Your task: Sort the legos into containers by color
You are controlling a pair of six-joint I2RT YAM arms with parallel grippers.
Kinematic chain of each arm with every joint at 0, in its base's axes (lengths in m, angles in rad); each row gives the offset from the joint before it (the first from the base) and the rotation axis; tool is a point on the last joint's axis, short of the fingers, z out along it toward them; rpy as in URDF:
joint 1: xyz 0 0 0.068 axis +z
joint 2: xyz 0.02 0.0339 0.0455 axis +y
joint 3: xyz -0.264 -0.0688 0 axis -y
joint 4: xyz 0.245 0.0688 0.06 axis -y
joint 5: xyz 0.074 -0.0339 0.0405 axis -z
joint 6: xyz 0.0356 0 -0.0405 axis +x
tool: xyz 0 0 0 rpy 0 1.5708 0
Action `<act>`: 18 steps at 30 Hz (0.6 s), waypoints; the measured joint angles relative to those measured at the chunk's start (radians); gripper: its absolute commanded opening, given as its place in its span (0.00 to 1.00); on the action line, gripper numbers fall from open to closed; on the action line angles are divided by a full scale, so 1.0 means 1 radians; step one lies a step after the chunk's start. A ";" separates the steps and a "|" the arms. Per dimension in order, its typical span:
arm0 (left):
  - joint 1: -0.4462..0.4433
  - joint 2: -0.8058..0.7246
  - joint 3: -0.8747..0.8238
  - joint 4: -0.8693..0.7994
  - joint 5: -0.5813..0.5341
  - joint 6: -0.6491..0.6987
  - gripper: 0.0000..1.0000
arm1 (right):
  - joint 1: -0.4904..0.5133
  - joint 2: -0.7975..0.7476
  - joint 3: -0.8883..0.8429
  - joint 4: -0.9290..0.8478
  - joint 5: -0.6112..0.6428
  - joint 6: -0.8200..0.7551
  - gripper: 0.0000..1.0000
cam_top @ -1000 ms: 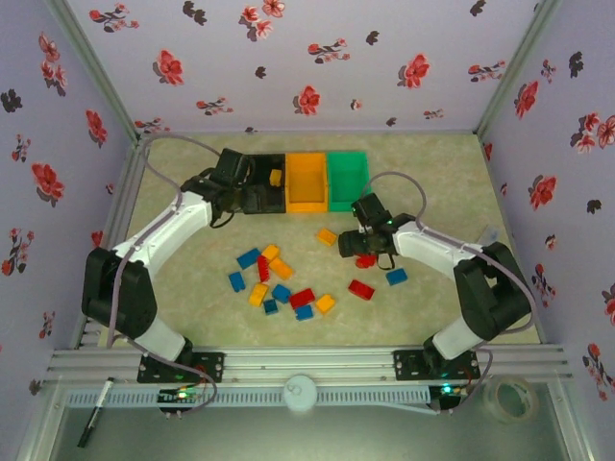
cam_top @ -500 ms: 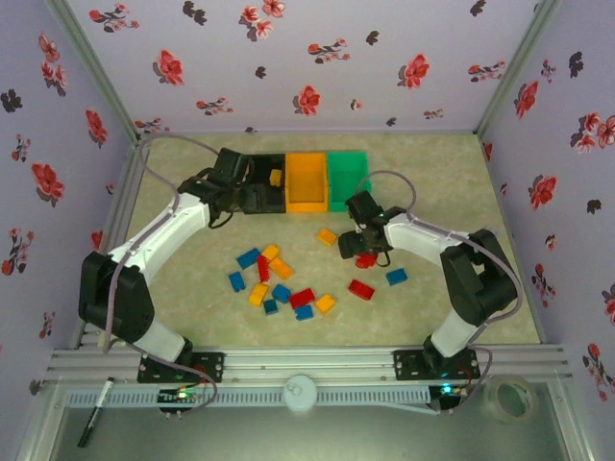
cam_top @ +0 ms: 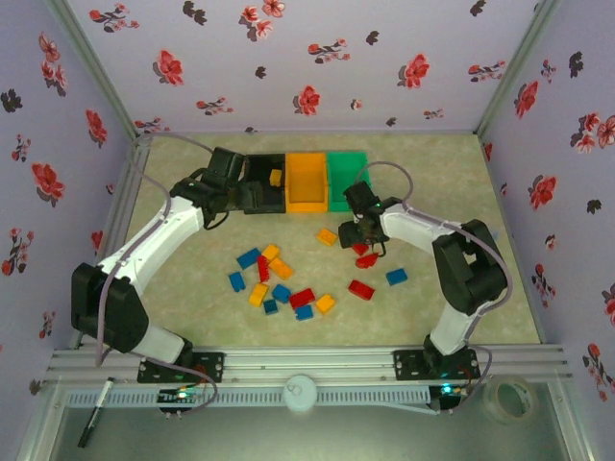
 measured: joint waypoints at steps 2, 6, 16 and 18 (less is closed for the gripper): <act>0.000 -0.002 -0.002 0.000 -0.004 0.000 0.71 | -0.007 0.000 0.000 0.002 -0.016 0.000 0.78; 0.000 -0.003 -0.005 0.000 -0.008 0.000 0.71 | -0.006 -0.010 -0.002 0.010 -0.050 -0.003 0.78; 0.000 -0.017 -0.010 0.000 -0.008 0.000 0.71 | -0.003 -0.033 -0.009 0.023 -0.079 -0.004 0.71; 0.000 -0.021 -0.011 0.000 -0.008 0.000 0.71 | -0.003 -0.028 -0.009 0.023 -0.079 -0.004 0.69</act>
